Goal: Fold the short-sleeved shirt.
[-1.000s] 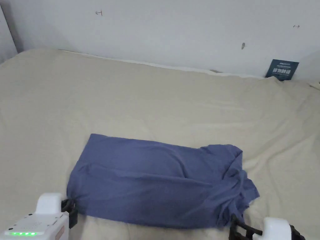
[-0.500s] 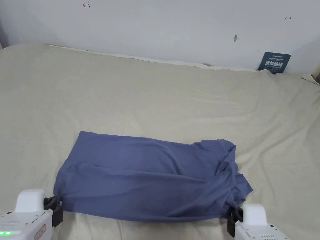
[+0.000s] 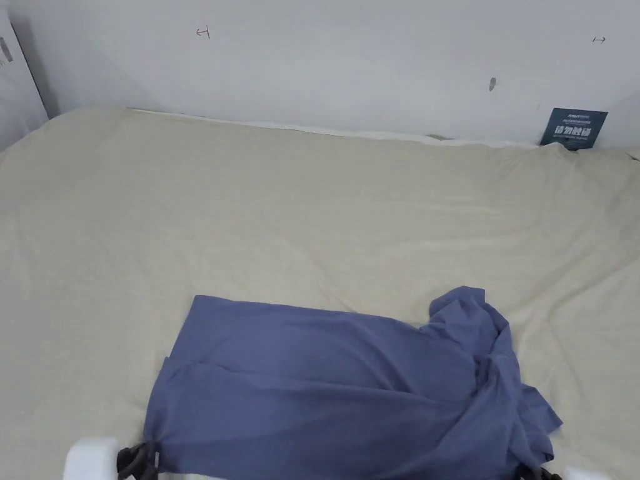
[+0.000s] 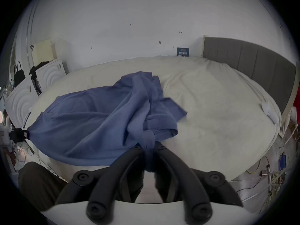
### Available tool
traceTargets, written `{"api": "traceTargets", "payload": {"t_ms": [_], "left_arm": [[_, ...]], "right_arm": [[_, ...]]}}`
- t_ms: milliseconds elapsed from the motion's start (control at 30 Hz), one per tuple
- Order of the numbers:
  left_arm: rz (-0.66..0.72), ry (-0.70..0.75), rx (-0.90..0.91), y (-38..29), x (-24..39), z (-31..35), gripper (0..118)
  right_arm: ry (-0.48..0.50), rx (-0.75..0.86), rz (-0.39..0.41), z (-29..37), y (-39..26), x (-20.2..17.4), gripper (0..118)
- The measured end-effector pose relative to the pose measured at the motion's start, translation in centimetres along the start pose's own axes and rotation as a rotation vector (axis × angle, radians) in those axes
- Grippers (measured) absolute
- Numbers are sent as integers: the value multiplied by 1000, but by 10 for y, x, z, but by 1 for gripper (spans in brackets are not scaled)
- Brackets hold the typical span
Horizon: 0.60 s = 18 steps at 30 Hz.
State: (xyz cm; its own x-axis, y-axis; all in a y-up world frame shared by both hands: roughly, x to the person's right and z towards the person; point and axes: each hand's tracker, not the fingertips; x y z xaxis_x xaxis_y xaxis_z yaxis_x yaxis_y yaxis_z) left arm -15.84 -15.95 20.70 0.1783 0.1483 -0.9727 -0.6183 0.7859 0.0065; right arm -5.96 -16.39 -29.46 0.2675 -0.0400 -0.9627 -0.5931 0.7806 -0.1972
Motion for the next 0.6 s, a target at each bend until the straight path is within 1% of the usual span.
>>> {"api": "traceTargets", "payload": {"t_ms": [33, 67, 100, 133, 167, 200, 233, 300, 400, 467, 533, 567, 600], "left_arm": [[29, 0, 18, 1, -1, 2, 69], [55, 28, 31, 6, 2, 8, 108], [49, 57, 28, 9, 2, 12, 118], [42, 48, 45, 12, 2, 18, 118], [-9, 34, 240, 21, 2, 36, 118], [32, 77, 133, 22, 6, 47, 118], [12, 98, 169, 30, 11, 61, 118], [-17, 60, 247, 42, 23, 92, 118], [-113, 79, 429, 57, 60, 129, 118], [-142, 52, 541, 65, 72, 152, 118], [-168, -27, 611, 78, 84, 174, 118], [-143, -34, 617, 84, 91, 180, 116], [-132, -23, 623, 102, 108, 201, 115]], "right_arm": [[-41, -16, 38, 2, 0, -4, 87], [-63, 2, 45, 10, 2, -7, 106], [-51, 34, 34, 23, 6, -12, 111], [-40, 108, 16, 39, 9, -14, 111], [-61, 172, 15, 56, 13, -19, 111], [-85, 211, 30, 70, 18, -24, 111], [-98, 260, 42, 89, 24, -27, 111], [-93, 367, 39, 122, 39, -35, 111], [-112, 540, 54, 163, 64, -43, 111], [-101, 630, 90, 192, 87, -48, 111], [-101, 684, 136, 213, 108, -54, 111], [-102, 704, 150, 220, 114, -57, 111], [-94, 722, 167, 226, 118, -60, 111]]}}
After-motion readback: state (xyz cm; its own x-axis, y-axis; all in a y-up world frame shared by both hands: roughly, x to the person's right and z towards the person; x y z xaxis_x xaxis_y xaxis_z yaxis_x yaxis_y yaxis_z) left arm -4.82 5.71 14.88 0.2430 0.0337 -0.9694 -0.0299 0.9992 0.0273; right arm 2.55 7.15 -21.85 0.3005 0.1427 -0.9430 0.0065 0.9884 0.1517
